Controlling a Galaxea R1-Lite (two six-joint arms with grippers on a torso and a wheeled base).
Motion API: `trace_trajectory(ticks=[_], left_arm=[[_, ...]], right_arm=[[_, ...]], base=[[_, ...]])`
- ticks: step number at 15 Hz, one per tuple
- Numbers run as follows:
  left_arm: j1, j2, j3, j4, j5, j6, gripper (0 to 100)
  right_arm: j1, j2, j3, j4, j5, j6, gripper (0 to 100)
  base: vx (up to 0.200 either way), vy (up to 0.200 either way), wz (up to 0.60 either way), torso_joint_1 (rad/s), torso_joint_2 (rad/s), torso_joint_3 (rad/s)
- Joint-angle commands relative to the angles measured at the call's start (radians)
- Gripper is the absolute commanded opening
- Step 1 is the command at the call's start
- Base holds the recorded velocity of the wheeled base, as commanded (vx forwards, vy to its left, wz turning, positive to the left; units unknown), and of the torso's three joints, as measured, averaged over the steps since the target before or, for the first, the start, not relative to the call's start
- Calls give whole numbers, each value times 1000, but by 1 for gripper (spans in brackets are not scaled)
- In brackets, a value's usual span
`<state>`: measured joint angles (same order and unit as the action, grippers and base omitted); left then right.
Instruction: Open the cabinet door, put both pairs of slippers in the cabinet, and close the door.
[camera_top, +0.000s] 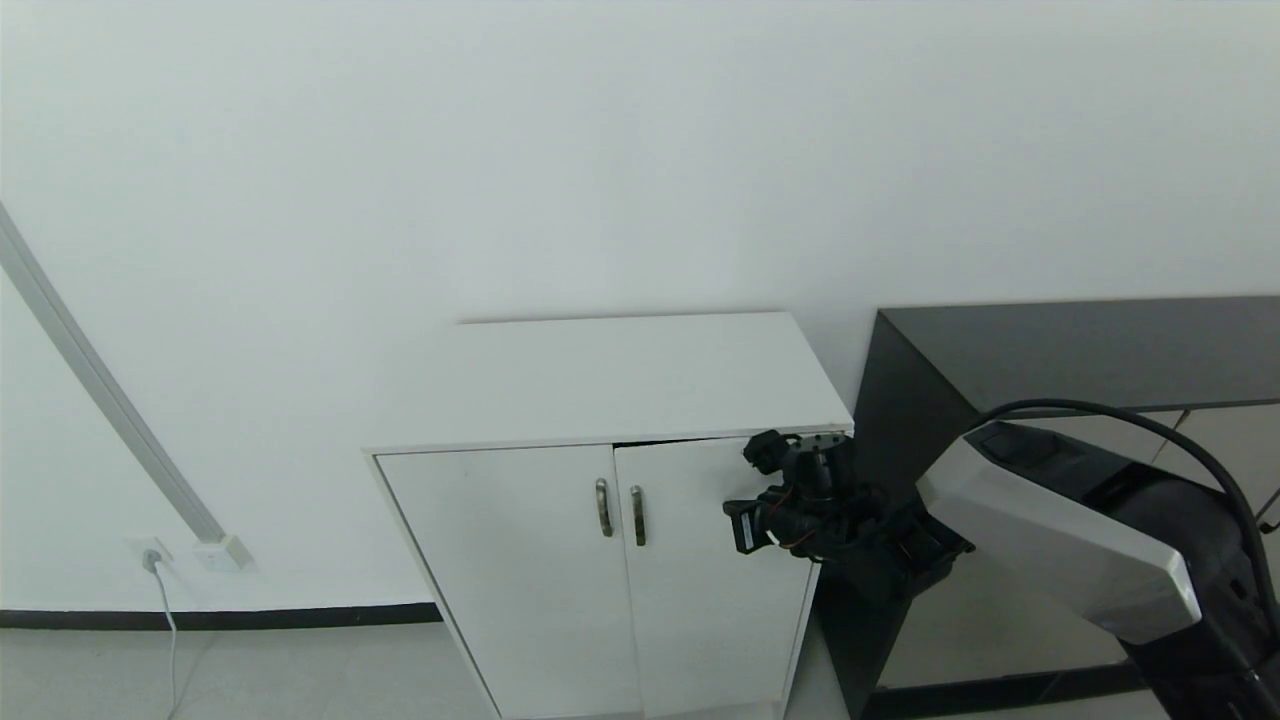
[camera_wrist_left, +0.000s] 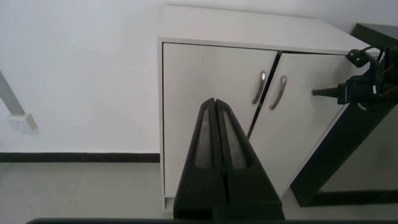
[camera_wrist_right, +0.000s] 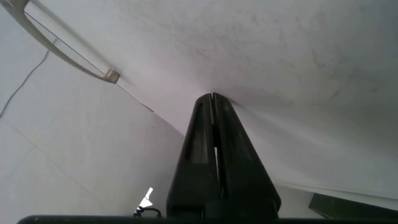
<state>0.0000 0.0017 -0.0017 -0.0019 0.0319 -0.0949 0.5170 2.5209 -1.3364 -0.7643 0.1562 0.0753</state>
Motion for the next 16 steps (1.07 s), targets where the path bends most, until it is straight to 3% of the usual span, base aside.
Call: trace_trajectory(ticks=[1, 16], left_arm=[[0, 0, 0, 0, 0, 0, 0], [0, 0, 0, 0, 0, -2, 0]], right_arm=[[-5, 7, -7, -1, 0, 0, 0], [-14, 19, -29, -1, -1, -3, 0]], base=[[0, 0, 0, 0, 0, 0], [0, 0, 0, 0, 0, 0]])
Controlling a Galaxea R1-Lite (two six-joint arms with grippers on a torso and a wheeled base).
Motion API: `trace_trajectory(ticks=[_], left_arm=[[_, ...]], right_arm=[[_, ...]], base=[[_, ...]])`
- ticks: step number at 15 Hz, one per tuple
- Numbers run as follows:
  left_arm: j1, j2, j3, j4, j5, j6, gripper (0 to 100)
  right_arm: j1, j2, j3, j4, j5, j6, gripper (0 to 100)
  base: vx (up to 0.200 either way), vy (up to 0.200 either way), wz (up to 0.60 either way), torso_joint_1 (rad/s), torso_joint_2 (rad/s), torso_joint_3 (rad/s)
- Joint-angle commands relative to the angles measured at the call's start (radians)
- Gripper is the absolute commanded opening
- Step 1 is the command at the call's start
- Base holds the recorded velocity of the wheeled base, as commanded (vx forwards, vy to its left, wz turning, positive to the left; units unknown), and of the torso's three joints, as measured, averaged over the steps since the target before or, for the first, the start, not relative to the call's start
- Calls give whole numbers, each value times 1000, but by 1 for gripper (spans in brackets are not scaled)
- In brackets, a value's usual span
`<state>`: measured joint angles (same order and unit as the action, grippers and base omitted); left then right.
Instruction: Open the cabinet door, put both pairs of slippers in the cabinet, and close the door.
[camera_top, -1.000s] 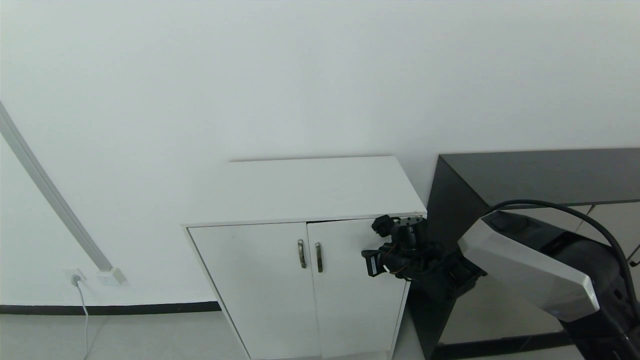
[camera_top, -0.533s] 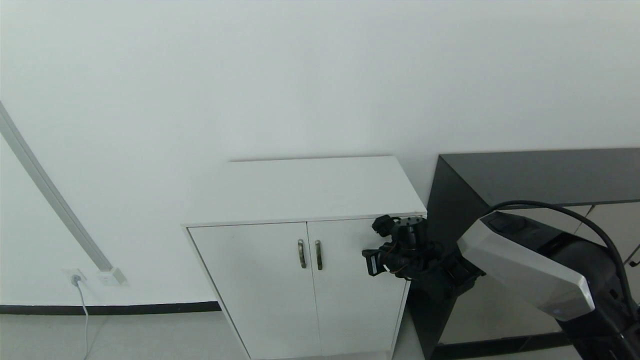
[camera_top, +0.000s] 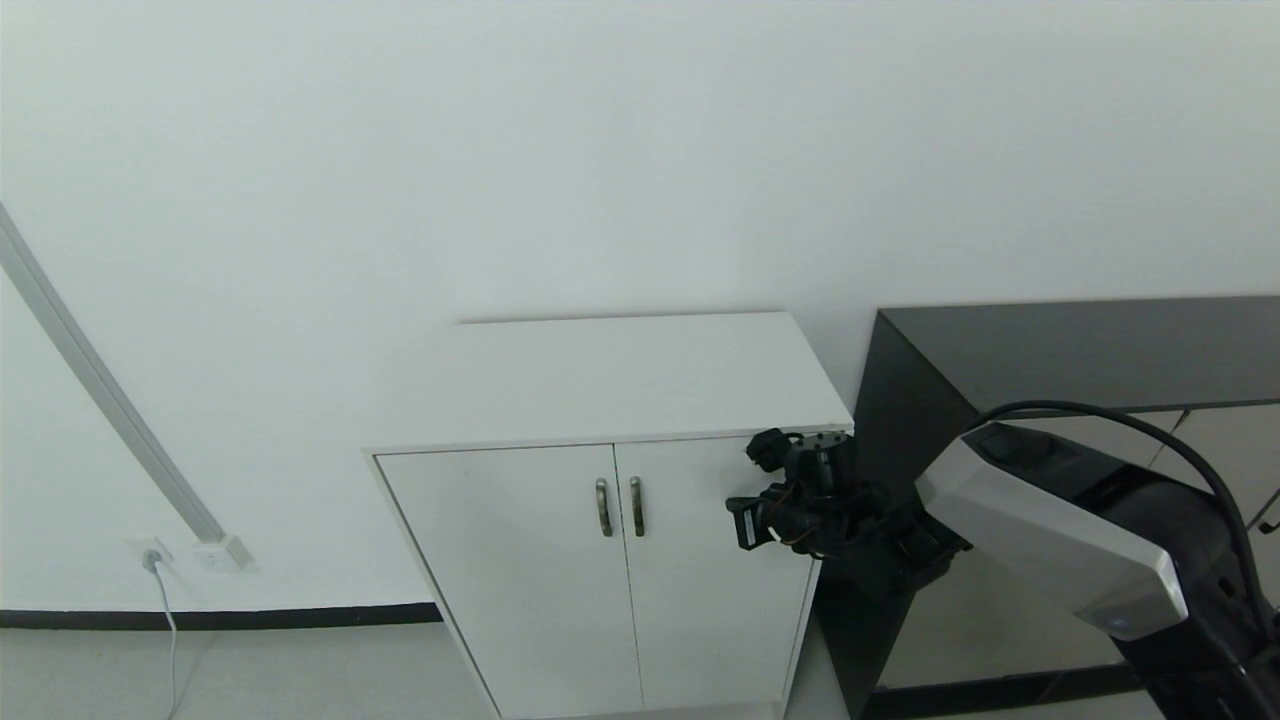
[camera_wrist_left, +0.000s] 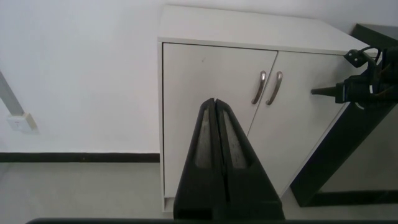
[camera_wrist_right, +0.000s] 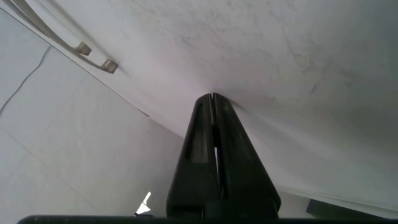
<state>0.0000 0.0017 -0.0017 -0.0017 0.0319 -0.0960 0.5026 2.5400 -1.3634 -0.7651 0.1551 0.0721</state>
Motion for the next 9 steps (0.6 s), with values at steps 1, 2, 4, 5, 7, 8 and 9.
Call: trace_trajectory(ticks=[1, 2, 4, 5, 7, 8, 9], left_arm=[[0, 0, 0, 0, 0, 1, 0], [0, 0, 0, -1, 0, 1, 0], [0, 0, 0, 0, 0, 1, 0], [0, 0, 0, -1, 0, 1, 0], [0, 0, 0, 0, 0, 1, 0], [0, 0, 0, -1, 0, -1, 0], [0, 0, 0, -1, 0, 1, 0]], right_arm=[[1, 0, -2, 0, 1, 0, 0], [1, 2, -3, 0, 0, -3, 0], [1, 3, -6, 0, 0, -3, 0], [1, 3, -6, 0, 0, -3, 0], [2, 5, -22, 1, -2, -5, 0], [4, 3, -23, 13, -5, -5, 0], [5, -4, -19, 18, -5, -3, 0]], base=[[0, 0, 0, 0, 0, 0], [0, 0, 0, 0, 0, 0], [0, 0, 0, 0, 0, 0], [0, 0, 0, 0, 0, 0], [0, 0, 0, 0, 0, 0], [0, 0, 0, 0, 0, 0], [0, 0, 0, 0, 0, 0]])
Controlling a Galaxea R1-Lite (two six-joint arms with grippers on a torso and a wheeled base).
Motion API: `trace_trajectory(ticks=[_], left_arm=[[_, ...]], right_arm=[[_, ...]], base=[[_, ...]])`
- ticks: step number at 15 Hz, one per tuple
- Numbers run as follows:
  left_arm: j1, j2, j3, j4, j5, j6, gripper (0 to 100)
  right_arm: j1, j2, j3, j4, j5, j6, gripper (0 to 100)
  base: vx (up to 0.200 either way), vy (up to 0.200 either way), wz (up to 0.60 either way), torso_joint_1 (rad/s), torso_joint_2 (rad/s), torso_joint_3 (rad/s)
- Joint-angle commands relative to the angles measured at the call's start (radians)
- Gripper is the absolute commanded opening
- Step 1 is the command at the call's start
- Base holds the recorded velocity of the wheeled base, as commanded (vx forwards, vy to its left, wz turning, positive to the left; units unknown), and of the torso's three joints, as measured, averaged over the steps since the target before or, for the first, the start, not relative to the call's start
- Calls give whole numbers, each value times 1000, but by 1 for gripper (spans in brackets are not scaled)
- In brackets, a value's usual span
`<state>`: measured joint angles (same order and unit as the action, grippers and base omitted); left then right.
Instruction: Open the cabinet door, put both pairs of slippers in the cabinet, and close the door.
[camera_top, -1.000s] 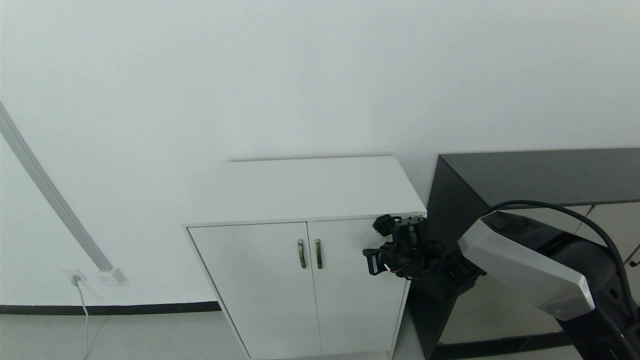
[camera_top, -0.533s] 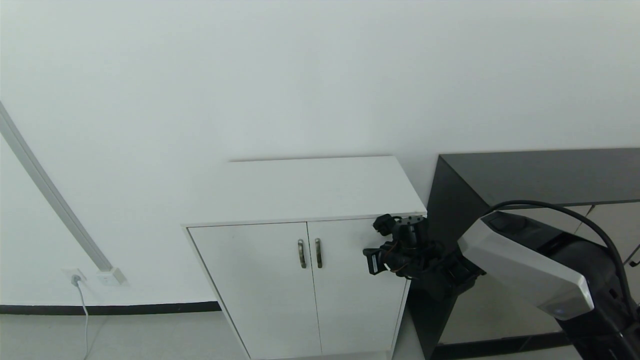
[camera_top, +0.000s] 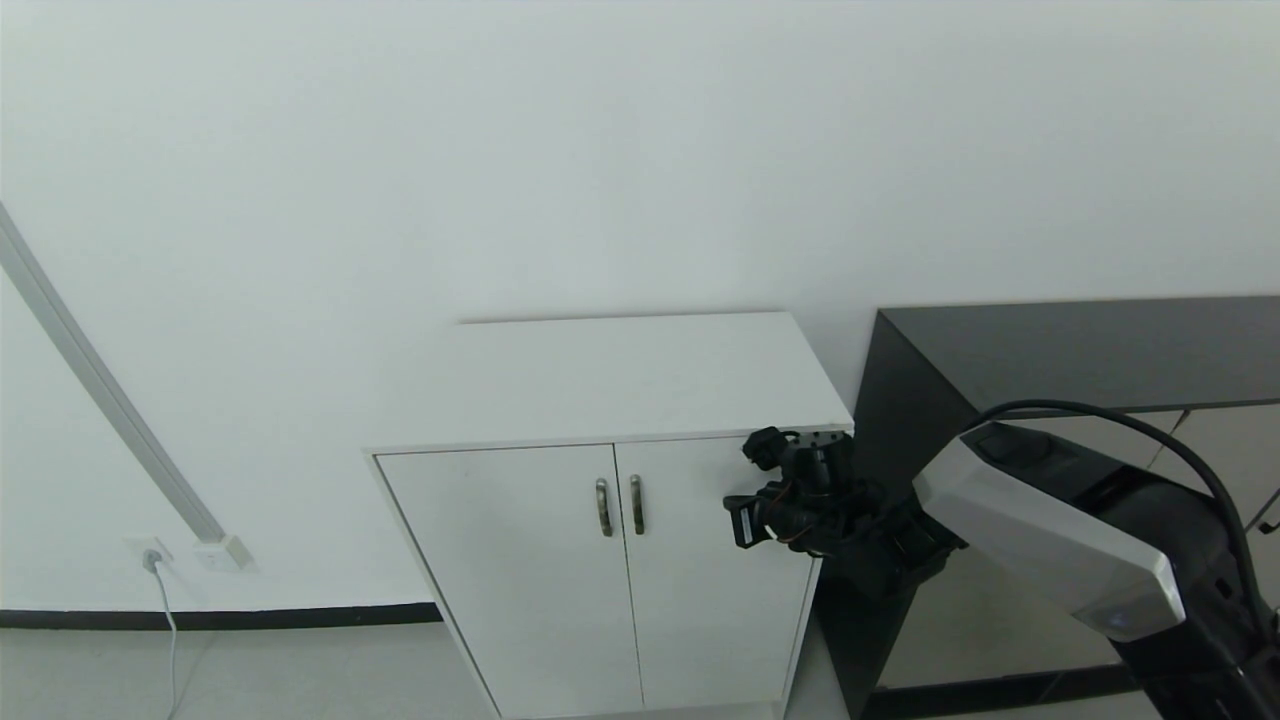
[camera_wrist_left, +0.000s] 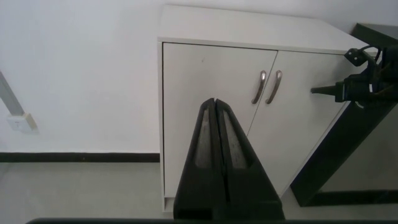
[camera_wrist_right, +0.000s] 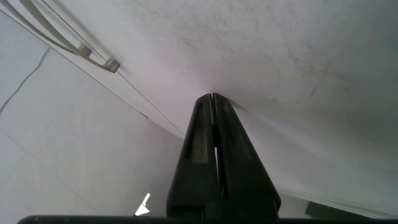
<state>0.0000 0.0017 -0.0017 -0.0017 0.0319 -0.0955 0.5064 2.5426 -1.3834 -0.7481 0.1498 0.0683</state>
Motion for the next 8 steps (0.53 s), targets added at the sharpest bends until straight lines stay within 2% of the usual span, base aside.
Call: trace_trajectory(ticks=[1, 4, 8], left_arm=[[0, 0, 0, -1, 0, 0, 0], [0, 0, 0, 0, -1, 0, 0], [0, 0, 0, -1, -1, 0, 0]], right_arm=[[4, -22, 17, 0, -4, 1, 0], [15, -159, 162, -5, -7, -1, 0], [24, -455, 474, -56, -7, -8, 0]], base=[[0, 0, 0, 0, 0, 0], [0, 0, 0, 0, 0, 0], [0, 0, 0, 0, 0, 0]])
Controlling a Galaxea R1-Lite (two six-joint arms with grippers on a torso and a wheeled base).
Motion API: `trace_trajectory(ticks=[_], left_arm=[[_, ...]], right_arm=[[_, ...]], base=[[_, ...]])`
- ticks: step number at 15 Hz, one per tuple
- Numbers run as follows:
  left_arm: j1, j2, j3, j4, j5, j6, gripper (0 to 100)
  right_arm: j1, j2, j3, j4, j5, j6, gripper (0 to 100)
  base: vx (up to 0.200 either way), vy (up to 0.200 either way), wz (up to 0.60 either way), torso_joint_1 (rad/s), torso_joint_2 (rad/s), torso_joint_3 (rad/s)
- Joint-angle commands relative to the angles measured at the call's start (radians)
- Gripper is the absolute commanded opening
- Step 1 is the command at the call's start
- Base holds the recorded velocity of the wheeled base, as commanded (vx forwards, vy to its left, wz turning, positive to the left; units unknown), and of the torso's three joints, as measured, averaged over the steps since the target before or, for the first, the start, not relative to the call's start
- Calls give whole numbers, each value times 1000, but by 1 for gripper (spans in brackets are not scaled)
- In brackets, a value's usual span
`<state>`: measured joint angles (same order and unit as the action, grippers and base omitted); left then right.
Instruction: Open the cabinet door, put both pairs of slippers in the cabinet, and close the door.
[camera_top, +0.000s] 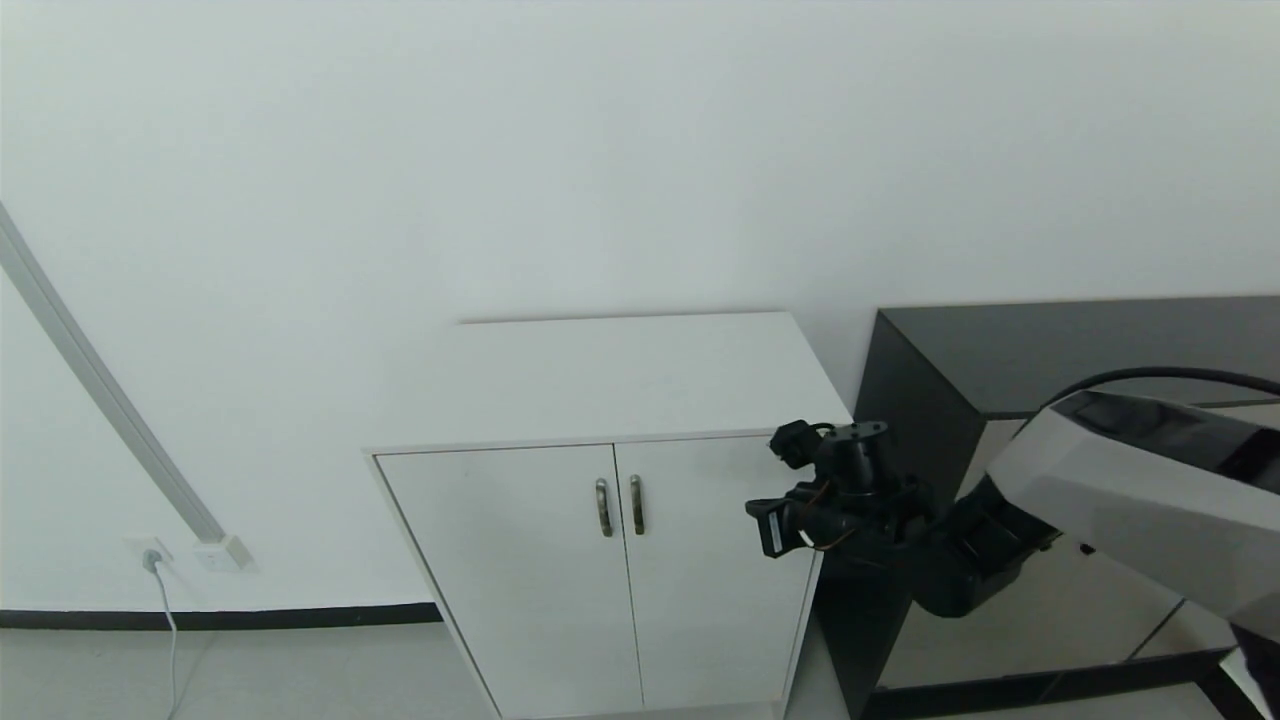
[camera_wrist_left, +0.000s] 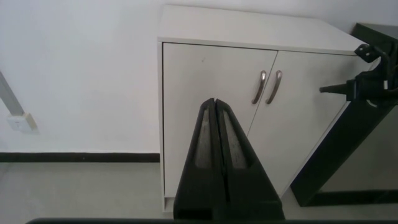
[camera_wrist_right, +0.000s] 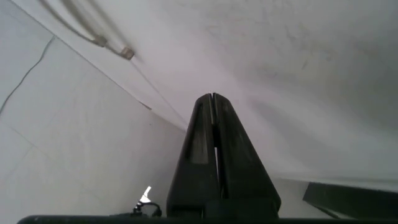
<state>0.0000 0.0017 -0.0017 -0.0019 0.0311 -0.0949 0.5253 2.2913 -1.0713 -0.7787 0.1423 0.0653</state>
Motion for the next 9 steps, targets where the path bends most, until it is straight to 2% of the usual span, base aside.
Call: trace_trajectory(ticks=[1, 5, 6, 9], left_arm=[[0, 0, 0, 0, 1, 0, 0], [0, 0, 0, 0, -2, 0, 0], [0, 0, 0, 0, -2, 0, 0], [0, 0, 0, 0, 0, -2, 0]], right_arm=[[5, -289, 240, -36, 0, -19, 0], [-8, -647, 508, -39, -7, -42, 0], [-28, -717, 557, -36, -41, -45, 0], [-176, -834, 657, -34, -118, -73, 0]], base=[[0, 0, 0, 0, 0, 0], [0, 0, 0, 0, 0, 0], [0, 0, 0, 0, 0, 0], [0, 0, 0, 0, 0, 0]])
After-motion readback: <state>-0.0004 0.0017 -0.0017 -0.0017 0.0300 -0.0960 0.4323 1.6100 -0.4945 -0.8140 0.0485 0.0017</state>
